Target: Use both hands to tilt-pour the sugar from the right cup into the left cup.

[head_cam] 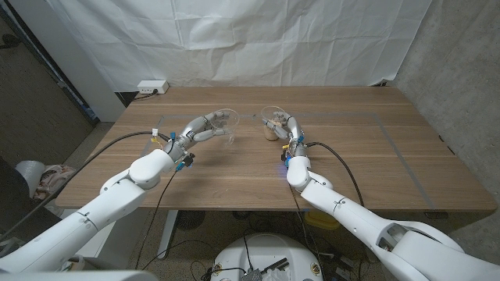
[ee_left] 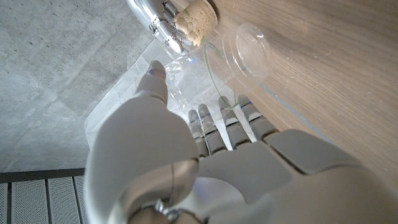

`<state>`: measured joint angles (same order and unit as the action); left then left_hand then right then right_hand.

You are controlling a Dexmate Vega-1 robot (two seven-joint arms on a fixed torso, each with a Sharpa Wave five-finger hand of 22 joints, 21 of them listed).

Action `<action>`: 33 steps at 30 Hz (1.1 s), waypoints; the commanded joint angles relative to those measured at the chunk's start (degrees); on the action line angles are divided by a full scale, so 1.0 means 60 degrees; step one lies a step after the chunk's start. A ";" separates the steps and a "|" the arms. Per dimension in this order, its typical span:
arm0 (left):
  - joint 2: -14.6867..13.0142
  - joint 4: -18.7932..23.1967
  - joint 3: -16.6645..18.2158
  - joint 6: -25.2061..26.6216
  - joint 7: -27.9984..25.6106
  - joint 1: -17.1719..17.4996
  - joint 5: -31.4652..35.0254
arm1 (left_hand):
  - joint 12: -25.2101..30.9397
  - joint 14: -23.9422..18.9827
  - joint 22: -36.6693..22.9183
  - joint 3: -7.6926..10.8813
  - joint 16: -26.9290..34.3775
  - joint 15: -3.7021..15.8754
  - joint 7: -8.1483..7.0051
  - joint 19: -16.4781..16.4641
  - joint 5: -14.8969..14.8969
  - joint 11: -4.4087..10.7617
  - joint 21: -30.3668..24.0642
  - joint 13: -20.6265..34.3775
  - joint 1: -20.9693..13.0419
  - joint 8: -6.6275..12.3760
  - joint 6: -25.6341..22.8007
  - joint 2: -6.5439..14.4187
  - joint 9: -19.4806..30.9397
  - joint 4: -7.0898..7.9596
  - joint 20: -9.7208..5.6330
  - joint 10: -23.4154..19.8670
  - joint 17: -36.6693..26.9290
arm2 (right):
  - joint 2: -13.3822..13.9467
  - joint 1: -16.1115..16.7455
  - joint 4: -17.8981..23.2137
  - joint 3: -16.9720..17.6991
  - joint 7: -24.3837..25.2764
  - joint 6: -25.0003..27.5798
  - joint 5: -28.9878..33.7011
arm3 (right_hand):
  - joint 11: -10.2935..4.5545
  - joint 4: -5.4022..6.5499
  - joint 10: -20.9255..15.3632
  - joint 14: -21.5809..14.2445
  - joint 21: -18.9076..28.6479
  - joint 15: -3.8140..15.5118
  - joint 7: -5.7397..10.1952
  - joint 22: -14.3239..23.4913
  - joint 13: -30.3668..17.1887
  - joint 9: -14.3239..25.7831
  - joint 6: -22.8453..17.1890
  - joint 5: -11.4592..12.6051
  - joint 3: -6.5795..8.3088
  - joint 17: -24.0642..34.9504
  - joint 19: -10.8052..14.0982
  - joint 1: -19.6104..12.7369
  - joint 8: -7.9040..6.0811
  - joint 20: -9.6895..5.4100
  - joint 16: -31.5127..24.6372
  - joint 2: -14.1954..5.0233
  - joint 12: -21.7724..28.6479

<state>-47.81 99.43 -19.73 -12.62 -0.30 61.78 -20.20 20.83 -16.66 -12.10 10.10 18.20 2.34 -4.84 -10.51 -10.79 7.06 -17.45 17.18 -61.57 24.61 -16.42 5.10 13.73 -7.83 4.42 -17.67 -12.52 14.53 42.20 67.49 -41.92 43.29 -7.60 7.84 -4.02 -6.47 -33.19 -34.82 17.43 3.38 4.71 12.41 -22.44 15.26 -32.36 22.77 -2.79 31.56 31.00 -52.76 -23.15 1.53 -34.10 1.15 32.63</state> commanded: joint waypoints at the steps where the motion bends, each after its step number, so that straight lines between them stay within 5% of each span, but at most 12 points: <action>1: 0.0340 -0.0572 -0.0318 0.0042 -0.0011 -0.0609 0.0112 | -0.0049 -0.0057 -0.0027 -0.0025 0.0011 0.0777 -0.0035 0.0023 0.0015 -0.0038 -0.0055 0.0035 0.0011 0.0074 -0.0187 0.0118 0.0029 -0.0020 -0.0052 -0.0091 0.0003 | 0.0595 0.0516 0.1231 0.0348 0.0365 0.0870 0.0253 | 0.0011 -0.0018 0.0034 0.0012 0.0054 0.1403 -0.0015 0.0014 -0.0100 0.0055 -0.0044 -0.0035 -0.0070 0.0055 0.0043 -0.0008 -0.0049 -0.0002 0.0055 -0.0130 0.0094; 19: 0.1150 -0.1738 -0.1030 0.0369 0.0733 -0.1823 -0.0371 | -0.0086 -0.0100 -0.0029 -0.0054 -0.0006 0.0709 0.0055 0.0011 0.0041 -0.0080 -0.0089 0.0071 0.0139 0.0109 -0.0295 0.0165 0.0042 0.0038 -0.0018 -0.0133 0.0003 | 0.1489 0.0955 0.3150 0.0257 0.0660 0.3380 0.1751 | 0.0034 0.0062 0.0107 -0.0061 0.0116 0.1374 -0.0029 0.0021 -0.0357 0.0194 -0.0014 -0.0042 -0.0225 0.0222 0.0053 -0.0012 -0.0143 -0.0009 0.0219 -0.0193 0.0326; 33: 0.1474 -0.2284 -0.1903 0.1418 0.2019 -0.3269 -0.0485 | -0.0088 -0.0198 -0.0034 -0.0031 -0.0032 0.0558 0.0265 0.0033 0.0063 -0.0218 -0.0112 0.0102 0.0330 0.0116 -0.0352 0.0288 0.0062 0.0130 0.0190 -0.0236 -0.0002 | 0.1687 0.0778 0.3556 -0.0138 0.0596 0.4491 0.2791 | -0.0013 0.0098 0.0090 -0.0136 0.0148 0.1422 0.0010 0.0021 -0.0491 0.0271 -0.0016 -0.0035 -0.0305 0.0301 0.0047 -0.0049 -0.0209 -0.0072 0.0347 -0.0258 0.0469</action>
<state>-40.09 87.77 -27.74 -8.49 6.80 47.88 -22.75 20.33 -17.10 -12.10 9.70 18.20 2.35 -4.58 -10.20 -10.57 6.03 -17.90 17.65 -61.57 25.06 -17.84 5.10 13.96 -7.44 5.16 -18.71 -12.53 23.07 47.36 85.68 -41.13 47.24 13.04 19.45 -3.79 -5.77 -32.55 -35.12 17.88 3.07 4.58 12.40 -25.15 16.65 -32.21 22.58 -4.44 33.11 30.99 -53.04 -23.98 1.53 -32.13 0.23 35.00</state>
